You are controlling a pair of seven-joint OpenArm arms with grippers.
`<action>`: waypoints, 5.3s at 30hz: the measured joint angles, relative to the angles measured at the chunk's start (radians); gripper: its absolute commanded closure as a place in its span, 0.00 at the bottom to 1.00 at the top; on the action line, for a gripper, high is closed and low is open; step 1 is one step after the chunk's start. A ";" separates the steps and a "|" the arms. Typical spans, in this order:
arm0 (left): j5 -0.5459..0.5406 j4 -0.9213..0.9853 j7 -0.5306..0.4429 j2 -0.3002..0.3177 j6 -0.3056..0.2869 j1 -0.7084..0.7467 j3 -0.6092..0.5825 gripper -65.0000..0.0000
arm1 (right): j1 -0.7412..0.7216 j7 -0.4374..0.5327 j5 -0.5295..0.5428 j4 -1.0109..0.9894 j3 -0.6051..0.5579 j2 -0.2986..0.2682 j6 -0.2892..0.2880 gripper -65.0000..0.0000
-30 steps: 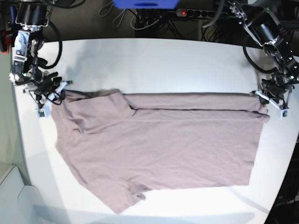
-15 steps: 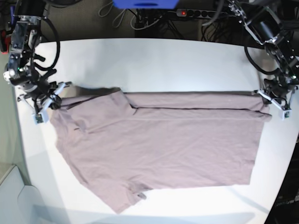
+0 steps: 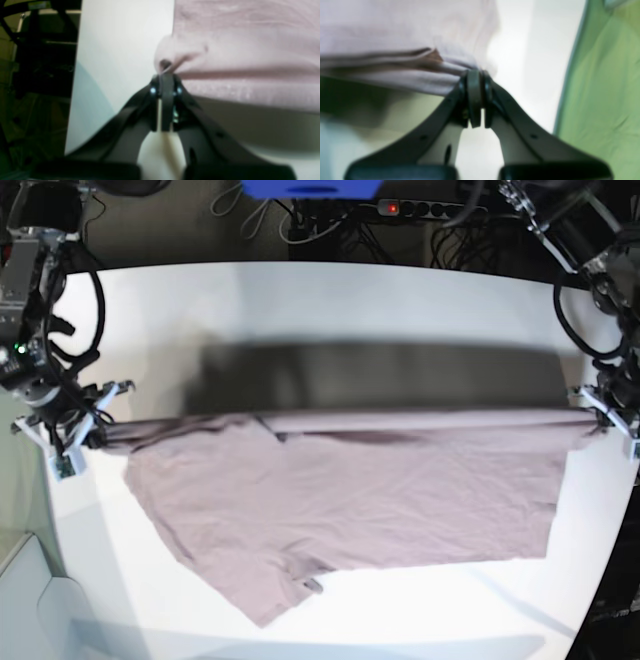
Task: Layout the t-shirt on the table in an organized manner, then fold the t-shirt properly
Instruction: 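Lift the folded edge with both grippers and pull it toward the robot, then release the shirt edge and move the right gripper to the shirt's hem corner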
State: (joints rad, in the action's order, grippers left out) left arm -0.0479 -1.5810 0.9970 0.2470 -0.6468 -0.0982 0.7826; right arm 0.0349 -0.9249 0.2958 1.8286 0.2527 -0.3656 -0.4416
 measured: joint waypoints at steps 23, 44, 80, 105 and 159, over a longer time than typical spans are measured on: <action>-0.007 -0.010 0.014 0.027 0.000 0.074 -0.090 1.00 | 0.050 -0.060 -0.005 0.002 -0.116 -0.033 0.000 1.00; -0.009 0.002 0.010 -0.044 0.000 0.207 0.008 1.00 | 0.395 -0.020 -0.009 0.004 0.067 0.076 0.000 1.00; -0.008 -0.011 0.014 -0.071 0.003 0.309 0.014 1.00 | 0.479 0.061 -0.004 0.004 0.068 0.049 0.000 1.00; -0.008 -0.025 0.009 -0.076 0.003 0.346 0.014 0.88 | 0.479 0.058 -0.004 0.004 0.098 0.050 0.000 0.59; 0.010 -0.023 0.017 -0.040 0.007 -0.003 0.118 0.11 | -0.638 0.424 -0.018 -1.109 -0.341 0.020 0.003 0.31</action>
State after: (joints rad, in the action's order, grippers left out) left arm -0.0376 -1.6043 1.0138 0.2073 -0.6399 -0.1009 0.9009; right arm -0.6033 -0.5011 0.2779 0.7193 -0.0883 -0.3458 -0.4381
